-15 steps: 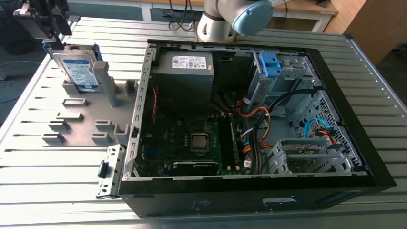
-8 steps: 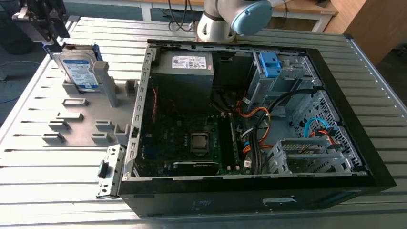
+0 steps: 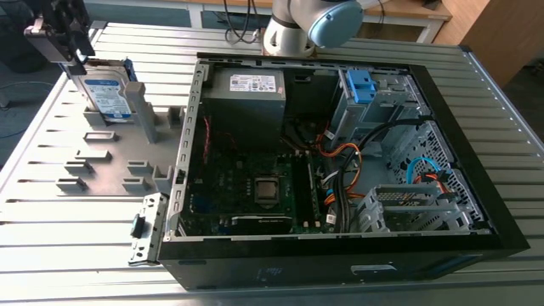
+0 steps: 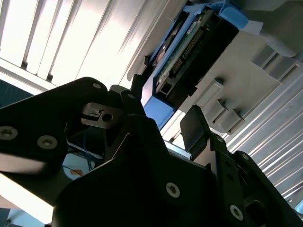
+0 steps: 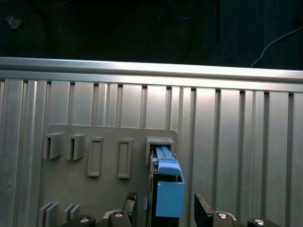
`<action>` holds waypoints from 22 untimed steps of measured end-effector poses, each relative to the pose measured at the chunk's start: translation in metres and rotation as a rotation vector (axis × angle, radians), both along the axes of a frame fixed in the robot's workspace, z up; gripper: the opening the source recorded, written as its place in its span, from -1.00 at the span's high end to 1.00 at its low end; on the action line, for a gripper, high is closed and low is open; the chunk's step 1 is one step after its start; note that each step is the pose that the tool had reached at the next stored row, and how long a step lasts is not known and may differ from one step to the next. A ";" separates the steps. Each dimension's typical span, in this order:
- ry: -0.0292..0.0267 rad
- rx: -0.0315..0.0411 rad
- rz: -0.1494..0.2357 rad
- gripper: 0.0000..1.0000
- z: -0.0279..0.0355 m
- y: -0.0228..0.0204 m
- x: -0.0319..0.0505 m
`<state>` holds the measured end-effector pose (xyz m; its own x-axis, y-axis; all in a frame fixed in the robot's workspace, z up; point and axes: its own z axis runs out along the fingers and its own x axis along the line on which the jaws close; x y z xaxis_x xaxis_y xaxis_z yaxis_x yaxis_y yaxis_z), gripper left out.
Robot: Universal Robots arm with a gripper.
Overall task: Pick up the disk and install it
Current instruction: 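Pick up the disk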
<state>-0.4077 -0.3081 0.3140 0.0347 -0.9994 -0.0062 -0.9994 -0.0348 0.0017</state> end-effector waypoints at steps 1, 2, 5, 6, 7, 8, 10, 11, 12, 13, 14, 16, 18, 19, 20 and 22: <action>0.0000 0.0000 0.001 -0.18 -0.0018 0.0003 0.0000; -0.0001 0.0000 0.002 -0.18 -0.0037 0.0005 0.0000; -0.0001 0.0001 0.002 -0.18 -0.0092 0.0010 0.0000; -0.0001 0.0000 0.003 -0.18 -0.0110 0.0012 0.0000; 0.0000 0.0000 0.002 -0.18 -0.0128 0.0013 0.0000; 0.0000 0.0000 0.003 -0.18 -0.0146 0.0014 0.0000; -0.0001 0.0000 0.002 -0.18 -0.0182 0.0015 0.0000; -0.0001 0.0000 -0.006 -0.18 -0.0200 0.0015 0.0000; -0.0004 -0.0001 -0.025 -0.18 -0.0218 0.0015 0.0000; -0.0005 0.0000 -0.043 -0.18 -0.0233 0.0015 0.0000; -0.0006 0.0000 -0.061 -0.18 -0.0248 0.0015 0.0000; -0.0005 -0.0005 -0.079 -0.18 -0.0282 0.0015 0.0001; -0.0007 -0.0011 -0.079 -0.18 -0.0317 0.0015 0.0002; -0.0006 -0.0012 -0.079 -0.18 -0.0324 0.0015 0.0002; -0.0004 -0.0013 -0.079 -0.18 -0.0326 0.0015 0.0002; -0.0003 -0.0013 -0.078 -0.18 -0.0325 0.0015 0.0002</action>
<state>-0.4076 -0.3066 0.2815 -0.0437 -0.9990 -0.0049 -0.9990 0.0437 0.0014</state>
